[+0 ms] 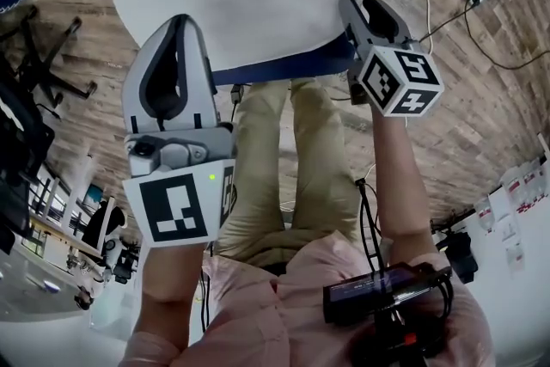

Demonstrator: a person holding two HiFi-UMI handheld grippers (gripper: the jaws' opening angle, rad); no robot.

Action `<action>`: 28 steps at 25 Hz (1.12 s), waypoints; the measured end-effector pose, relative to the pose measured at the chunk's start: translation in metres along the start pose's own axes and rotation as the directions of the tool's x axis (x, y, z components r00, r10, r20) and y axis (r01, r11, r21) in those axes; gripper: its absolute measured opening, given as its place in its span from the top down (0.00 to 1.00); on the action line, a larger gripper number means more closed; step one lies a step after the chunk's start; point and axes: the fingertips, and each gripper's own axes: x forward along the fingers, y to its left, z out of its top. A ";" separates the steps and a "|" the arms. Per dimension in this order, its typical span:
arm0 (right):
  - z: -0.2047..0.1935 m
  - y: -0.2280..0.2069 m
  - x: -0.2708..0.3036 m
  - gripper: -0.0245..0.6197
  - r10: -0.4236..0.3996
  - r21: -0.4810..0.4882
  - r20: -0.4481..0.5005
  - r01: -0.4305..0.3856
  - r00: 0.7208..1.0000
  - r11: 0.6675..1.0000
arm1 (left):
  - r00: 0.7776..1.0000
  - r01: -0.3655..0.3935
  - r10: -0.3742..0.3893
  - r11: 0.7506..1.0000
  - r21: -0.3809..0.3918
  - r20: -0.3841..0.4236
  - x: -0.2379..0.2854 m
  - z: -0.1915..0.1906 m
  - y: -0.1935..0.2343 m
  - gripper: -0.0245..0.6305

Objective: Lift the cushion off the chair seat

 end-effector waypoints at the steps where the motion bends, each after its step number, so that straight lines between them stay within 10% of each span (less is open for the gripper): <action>1: 0.000 0.002 0.000 0.75 0.013 0.010 -0.006 -0.013 1.000 1.000 | 1.000 0.001 -0.001 1.000 0.001 0.001 -0.001 0.000 0.000 0.94; 28: 0.113 0.127 -0.124 0.91 0.156 -0.239 0.174 -0.112 0.972 0.965 | 0.966 -0.109 0.104 0.994 0.006 0.238 -0.094 0.144 -0.011 0.94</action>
